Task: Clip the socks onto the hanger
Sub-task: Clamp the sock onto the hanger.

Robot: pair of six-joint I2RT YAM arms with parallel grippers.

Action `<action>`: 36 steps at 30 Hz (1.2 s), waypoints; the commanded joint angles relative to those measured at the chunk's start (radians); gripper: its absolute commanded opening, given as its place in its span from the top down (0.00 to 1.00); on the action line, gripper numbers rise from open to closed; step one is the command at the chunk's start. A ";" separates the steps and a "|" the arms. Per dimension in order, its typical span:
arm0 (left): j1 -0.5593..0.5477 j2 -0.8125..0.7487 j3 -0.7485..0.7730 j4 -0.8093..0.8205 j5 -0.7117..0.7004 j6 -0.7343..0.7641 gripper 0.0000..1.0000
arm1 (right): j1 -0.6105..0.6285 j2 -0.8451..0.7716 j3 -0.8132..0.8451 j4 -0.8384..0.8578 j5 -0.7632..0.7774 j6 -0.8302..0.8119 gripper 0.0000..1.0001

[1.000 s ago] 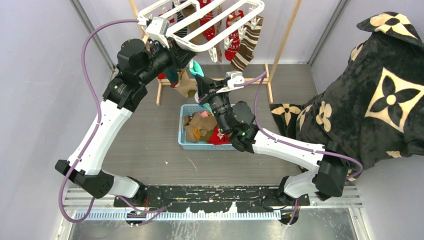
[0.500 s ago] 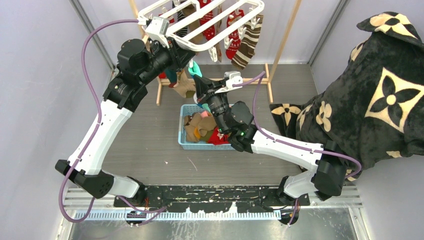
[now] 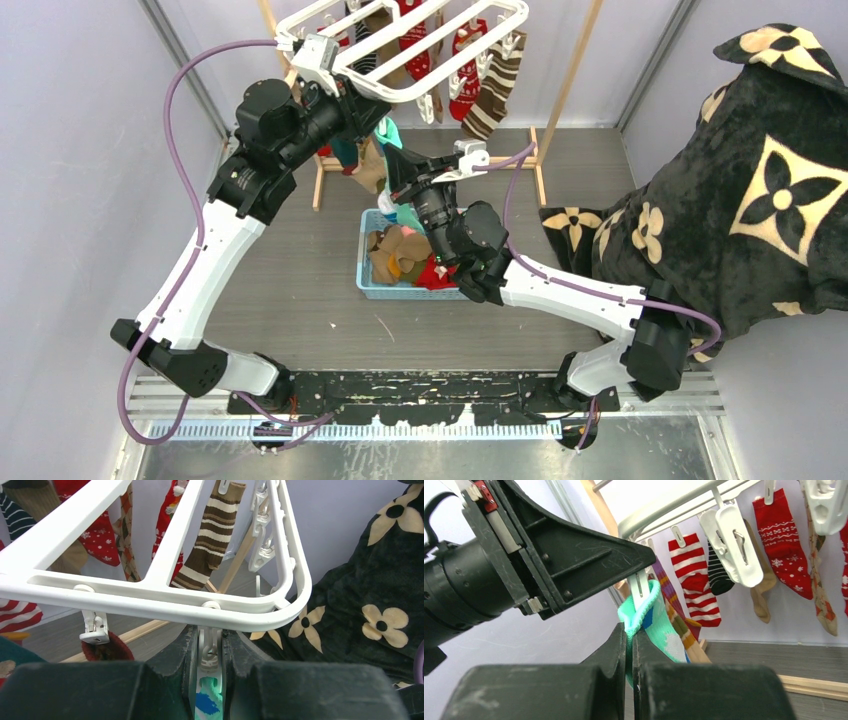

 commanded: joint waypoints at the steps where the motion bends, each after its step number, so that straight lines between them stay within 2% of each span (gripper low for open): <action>1: -0.011 -0.041 -0.005 0.020 0.004 0.017 0.98 | 0.012 0.010 0.068 0.095 0.018 0.028 0.99; 4: -0.011 -0.046 -0.007 0.020 0.002 0.022 0.95 | 0.014 0.013 0.069 0.097 0.020 0.028 0.99; 5: -0.011 -0.048 -0.010 0.024 -0.002 0.023 0.90 | 0.014 0.012 0.068 0.097 0.019 0.027 0.99; 8: -0.011 -0.053 -0.015 0.025 -0.014 0.025 0.55 | 0.013 0.008 0.066 0.090 0.014 0.026 0.99; 9: -0.011 -0.055 -0.017 0.025 -0.017 0.023 0.46 | 0.014 0.008 0.065 0.088 0.012 0.025 0.99; 11: -0.011 -0.060 -0.020 0.025 -0.027 0.021 0.33 | 0.015 0.007 0.062 0.083 0.007 0.029 0.99; 13: -0.010 -0.061 -0.021 0.020 -0.032 0.021 0.28 | 0.014 0.009 0.065 0.077 -0.002 0.031 0.99; 20: -0.010 -0.103 -0.024 -0.032 -0.049 0.008 0.22 | 0.015 0.015 0.099 0.008 -0.063 0.036 0.99; 26: 0.011 -0.238 -0.111 -0.088 -0.027 -0.004 0.17 | 0.004 -0.006 0.123 -0.103 -0.091 0.057 0.97; 28: 0.024 -0.289 -0.160 -0.101 0.001 -0.011 0.20 | -0.006 -0.014 0.136 -0.142 -0.109 0.081 0.96; 33: 0.041 -0.408 -0.333 -0.106 0.092 -0.028 0.40 | -0.021 -0.008 0.195 -0.230 -0.189 0.132 0.91; 36: 0.042 -0.438 -0.415 -0.106 0.139 -0.033 0.45 | -0.022 0.003 0.235 -0.272 -0.228 0.159 0.90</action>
